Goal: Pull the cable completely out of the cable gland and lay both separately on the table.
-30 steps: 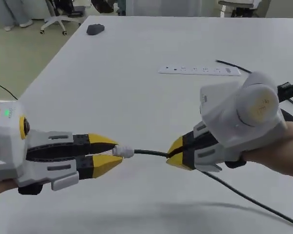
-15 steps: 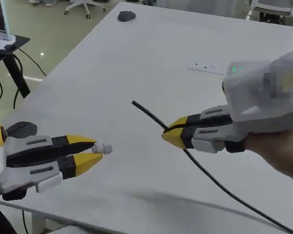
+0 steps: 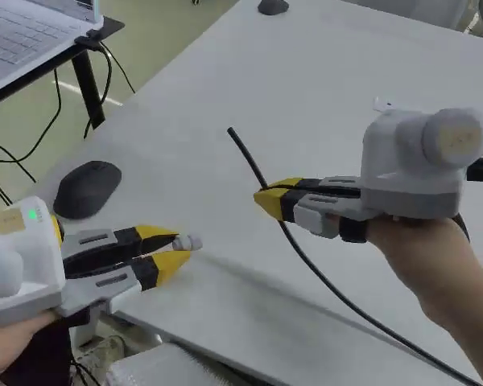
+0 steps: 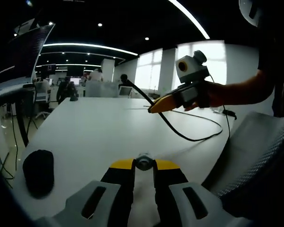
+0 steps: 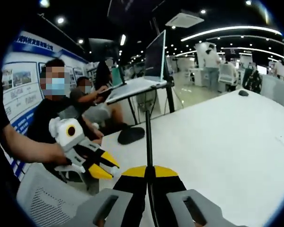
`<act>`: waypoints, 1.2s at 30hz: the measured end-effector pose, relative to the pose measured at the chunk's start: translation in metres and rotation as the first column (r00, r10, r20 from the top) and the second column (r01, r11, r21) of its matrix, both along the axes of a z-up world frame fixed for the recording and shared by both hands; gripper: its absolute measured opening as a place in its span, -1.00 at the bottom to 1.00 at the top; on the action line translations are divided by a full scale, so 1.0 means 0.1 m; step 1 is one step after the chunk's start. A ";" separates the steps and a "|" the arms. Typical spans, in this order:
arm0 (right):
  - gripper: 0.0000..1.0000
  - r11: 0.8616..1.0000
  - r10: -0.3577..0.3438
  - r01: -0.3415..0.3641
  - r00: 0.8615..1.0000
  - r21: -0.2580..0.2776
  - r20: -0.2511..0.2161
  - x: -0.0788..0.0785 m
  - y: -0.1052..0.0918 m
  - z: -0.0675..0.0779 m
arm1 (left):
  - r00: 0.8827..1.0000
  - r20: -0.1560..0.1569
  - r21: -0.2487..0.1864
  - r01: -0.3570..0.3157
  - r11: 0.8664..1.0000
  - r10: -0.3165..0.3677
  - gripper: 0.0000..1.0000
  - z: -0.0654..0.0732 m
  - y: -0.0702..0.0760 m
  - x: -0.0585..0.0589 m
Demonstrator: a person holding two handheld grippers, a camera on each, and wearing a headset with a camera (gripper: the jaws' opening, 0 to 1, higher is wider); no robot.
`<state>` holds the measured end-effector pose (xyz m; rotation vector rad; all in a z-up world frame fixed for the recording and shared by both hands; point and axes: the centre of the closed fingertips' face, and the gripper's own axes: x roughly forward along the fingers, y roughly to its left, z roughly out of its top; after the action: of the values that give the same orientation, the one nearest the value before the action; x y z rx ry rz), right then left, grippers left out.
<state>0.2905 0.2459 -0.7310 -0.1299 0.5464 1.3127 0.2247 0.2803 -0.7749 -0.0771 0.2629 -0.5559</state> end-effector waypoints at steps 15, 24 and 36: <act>-1.00 0.998 -0.050 0.047 0.996 -0.047 -0.074 0.06 0.35 -0.67 | 0.999 -0.032 -0.034 -0.038 0.999 0.037 -0.70 -0.28 -0.03 0.03; -1.00 0.995 -0.024 0.025 1.000 -0.092 0.012 0.12 0.36 -0.83 | 0.999 -0.014 -0.031 -0.040 0.999 0.039 -0.69 -0.30 -0.01 0.04; -0.47 0.988 -0.001 0.022 0.991 -0.156 0.135 0.16 0.32 -0.91 | 0.995 0.026 -0.022 -0.099 0.995 0.100 -0.17 -0.24 0.07 0.11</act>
<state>0.3066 0.2774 -0.8224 -0.3429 0.5343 1.2388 0.2359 0.2869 -0.7986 -0.1021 0.2257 -0.4604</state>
